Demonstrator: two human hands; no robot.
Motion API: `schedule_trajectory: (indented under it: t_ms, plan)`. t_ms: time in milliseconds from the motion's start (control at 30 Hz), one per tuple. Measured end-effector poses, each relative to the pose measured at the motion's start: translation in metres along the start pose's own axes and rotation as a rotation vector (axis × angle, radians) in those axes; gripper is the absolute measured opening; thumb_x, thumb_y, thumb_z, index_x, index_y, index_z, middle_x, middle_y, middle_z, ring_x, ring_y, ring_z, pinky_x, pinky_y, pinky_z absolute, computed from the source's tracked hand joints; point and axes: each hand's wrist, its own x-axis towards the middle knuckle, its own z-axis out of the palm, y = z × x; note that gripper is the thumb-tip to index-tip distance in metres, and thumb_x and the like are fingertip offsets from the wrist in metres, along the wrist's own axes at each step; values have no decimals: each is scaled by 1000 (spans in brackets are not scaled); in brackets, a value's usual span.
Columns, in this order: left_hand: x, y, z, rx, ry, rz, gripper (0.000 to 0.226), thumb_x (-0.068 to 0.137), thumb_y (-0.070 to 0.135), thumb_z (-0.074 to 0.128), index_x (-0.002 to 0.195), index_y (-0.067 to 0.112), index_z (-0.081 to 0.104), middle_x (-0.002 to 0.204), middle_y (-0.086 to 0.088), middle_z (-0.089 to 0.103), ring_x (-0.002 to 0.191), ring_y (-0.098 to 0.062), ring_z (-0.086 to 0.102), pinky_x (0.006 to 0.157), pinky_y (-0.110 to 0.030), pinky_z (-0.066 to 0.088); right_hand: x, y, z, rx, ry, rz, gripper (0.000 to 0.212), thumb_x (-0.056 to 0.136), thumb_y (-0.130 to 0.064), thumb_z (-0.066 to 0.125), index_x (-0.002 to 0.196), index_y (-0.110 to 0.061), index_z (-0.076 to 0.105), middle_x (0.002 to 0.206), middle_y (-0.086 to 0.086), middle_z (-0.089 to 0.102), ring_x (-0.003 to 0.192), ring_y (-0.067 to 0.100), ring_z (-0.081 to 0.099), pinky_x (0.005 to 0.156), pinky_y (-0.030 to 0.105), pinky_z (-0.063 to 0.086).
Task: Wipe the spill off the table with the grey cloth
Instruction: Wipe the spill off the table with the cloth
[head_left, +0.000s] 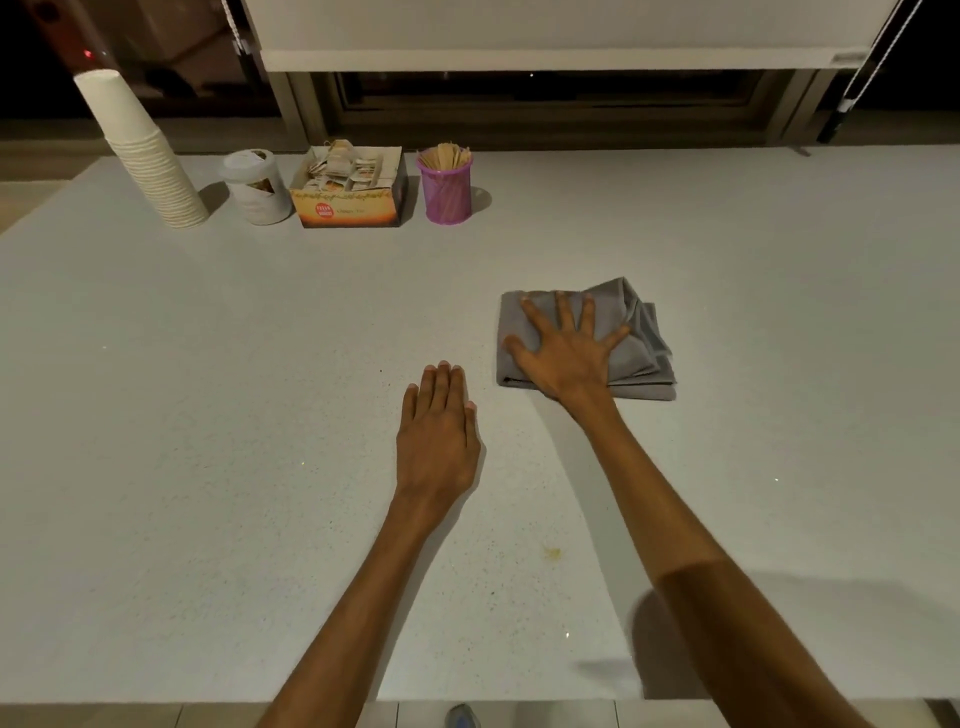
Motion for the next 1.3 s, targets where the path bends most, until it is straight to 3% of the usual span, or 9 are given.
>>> schedule_trajectory:
  t_ms: [233, 367, 500, 667, 767, 933, 1000, 1133, 1300]
  plan:
    - [3, -1, 0, -39, -7, 13, 52, 103, 26, 18, 152, 9, 14, 163, -9, 14, 152, -20, 6, 125, -39, 5, -166, 15, 14, 10, 59, -111, 70, 88, -74, 18, 152, -49, 2, 165, -3, -5, 151, 29, -4, 111, 72, 2]
    - [3, -4, 1, -47, 1, 30, 51, 104, 26, 18, 152, 9, 15, 162, -9, 14, 151, -21, 6, 125, -40, 5, -219, 27, 21, 38, 102, -11, 69, 88, -77, 17, 152, -50, 11, 164, -5, 7, 150, 26, 8, 113, 66, 2]
    - [1, -3, 0, -71, 2, 28, 52, 103, 29, 17, 152, 9, 15, 162, -9, 14, 152, -19, 6, 126, -39, 4, -151, 71, 6, -42, 90, 145, 76, 81, -83, 6, 150, -52, 0, 165, -1, 2, 152, 27, 0, 111, 72, -4]
    - [1, 1, 1, -56, 5, 5, 53, 103, 29, 16, 152, 8, 15, 162, -10, 14, 151, -21, 7, 125, -40, 4, -40, 100, -23, 76, -44, 247, 86, 77, -88, 20, 151, -50, 0, 166, 2, -5, 150, 33, -9, 105, 78, -4]
    - [3, 2, 1, -60, 2, 10, 53, 103, 29, 16, 151, 7, 16, 162, -11, 15, 151, -22, 8, 125, -42, 4, -43, 68, -19, 56, -51, 219, 86, 79, -86, 21, 153, -47, 0, 165, 5, -9, 149, 37, -10, 105, 78, -6]
    - [3, -2, 1, -67, 0, 24, 54, 103, 31, 17, 152, 7, 16, 162, -11, 15, 151, -22, 8, 125, -41, 4, -163, 46, 11, -4, 92, -45, 75, 84, -82, 13, 152, -48, 10, 166, 0, 1, 150, 34, 5, 110, 73, -1]
    - [2, -3, 2, -59, -3, 23, 54, 103, 32, 17, 152, 8, 15, 162, -11, 15, 151, -22, 7, 125, -41, 4, -185, 56, 15, 8, 76, -75, 74, 83, -85, 12, 150, -54, 7, 165, -4, 1, 151, 29, 4, 110, 70, -2]
    - [2, 0, 1, -41, -4, 17, 54, 103, 32, 17, 152, 8, 15, 162, -12, 13, 151, -22, 6, 125, -41, 2, -127, 96, -2, -10, 83, 24, 85, 76, -90, 12, 150, -53, -4, 166, -1, 1, 152, 26, -1, 111, 72, -2]
    - [1, 6, -1, -47, 7, -10, 54, 103, 32, 17, 152, 8, 16, 162, -12, 14, 151, -22, 7, 125, -41, 1, -26, 78, -18, 58, -17, 154, 90, 75, -89, 24, 152, -48, 4, 166, 4, -1, 150, 35, -7, 105, 79, -5]
